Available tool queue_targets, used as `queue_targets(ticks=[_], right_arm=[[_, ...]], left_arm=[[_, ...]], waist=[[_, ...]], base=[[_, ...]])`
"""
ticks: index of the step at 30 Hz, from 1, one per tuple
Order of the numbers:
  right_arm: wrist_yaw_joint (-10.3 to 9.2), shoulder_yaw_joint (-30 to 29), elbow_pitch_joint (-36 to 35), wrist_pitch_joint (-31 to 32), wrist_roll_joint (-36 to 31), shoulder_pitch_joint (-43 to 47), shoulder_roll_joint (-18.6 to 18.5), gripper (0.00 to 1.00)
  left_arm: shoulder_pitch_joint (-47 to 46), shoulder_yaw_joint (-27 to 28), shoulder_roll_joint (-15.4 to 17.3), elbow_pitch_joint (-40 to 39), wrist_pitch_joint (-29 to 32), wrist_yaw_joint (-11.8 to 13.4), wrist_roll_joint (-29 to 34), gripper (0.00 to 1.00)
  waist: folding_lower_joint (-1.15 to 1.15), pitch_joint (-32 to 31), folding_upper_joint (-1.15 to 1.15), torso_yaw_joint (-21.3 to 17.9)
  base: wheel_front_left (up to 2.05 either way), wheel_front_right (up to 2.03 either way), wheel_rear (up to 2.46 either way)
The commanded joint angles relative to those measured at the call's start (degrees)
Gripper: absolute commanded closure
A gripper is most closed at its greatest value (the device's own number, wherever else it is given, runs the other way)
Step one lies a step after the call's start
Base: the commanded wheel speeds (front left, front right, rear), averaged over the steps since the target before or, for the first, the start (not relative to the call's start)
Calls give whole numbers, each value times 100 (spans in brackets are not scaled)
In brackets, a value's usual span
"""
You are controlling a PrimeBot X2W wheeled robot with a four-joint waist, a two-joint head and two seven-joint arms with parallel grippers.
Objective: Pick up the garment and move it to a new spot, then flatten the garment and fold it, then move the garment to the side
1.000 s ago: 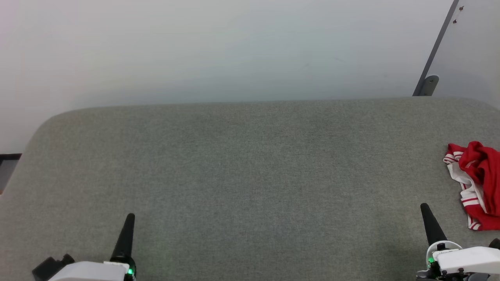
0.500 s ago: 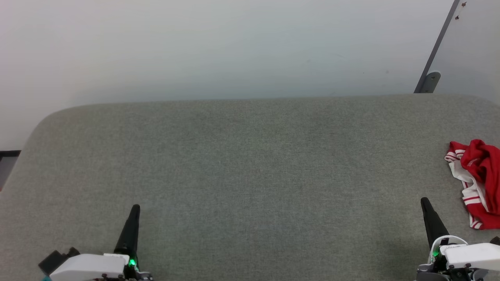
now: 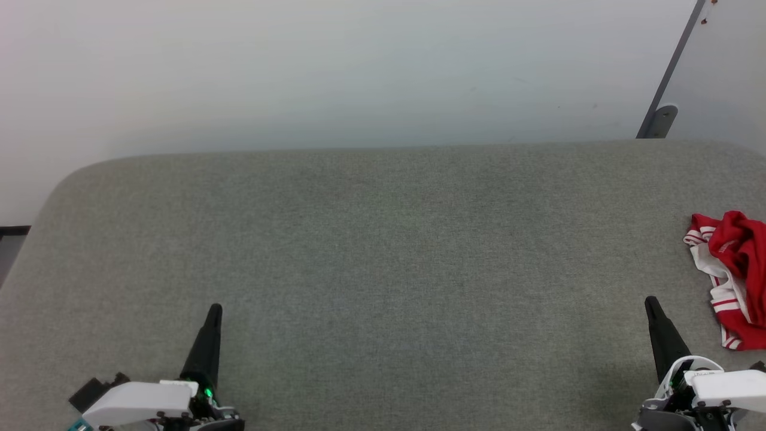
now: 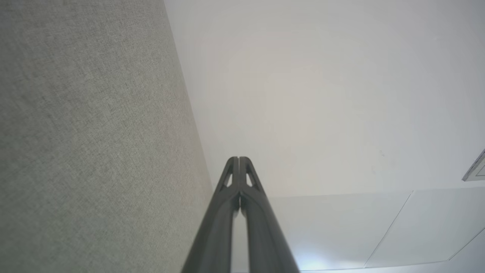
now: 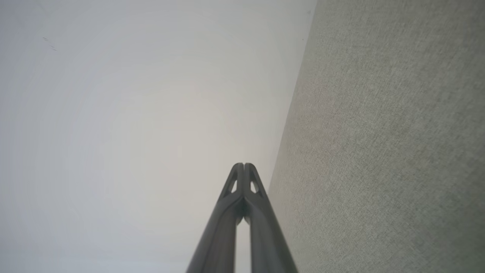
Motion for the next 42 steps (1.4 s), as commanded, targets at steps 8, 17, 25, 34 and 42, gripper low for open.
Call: queue_targets(ticks=[8,17,25,34,42], right_arm=[[-8,-20,-52,99,411,-108,28,100],[-7,-21,-52,130,542,-87,32,100],[-7,-21,-52,129,542,-87,32,100],[-7,-20,-52,129,543,-87,31,100],[-7,-20,-52,128,542,-86,31,100]], left_arm=[[-149,28,-75,22,100,-30,-282,100],[-182,31,-93,29,127,-31,-357,100],[-181,30,-92,29,126,-31,-359,100],[-181,30,-92,28,124,-31,-360,100],[-181,28,-92,28,123,-31,-361,100]], waist=[[0,35,0,4],[0,52,0,6],[0,52,0,6],[0,52,0,6],[0,52,0,6]], base=[[0,0,0],[0,0,0],[0,0,0],[0,0,0],[0,0,0]])
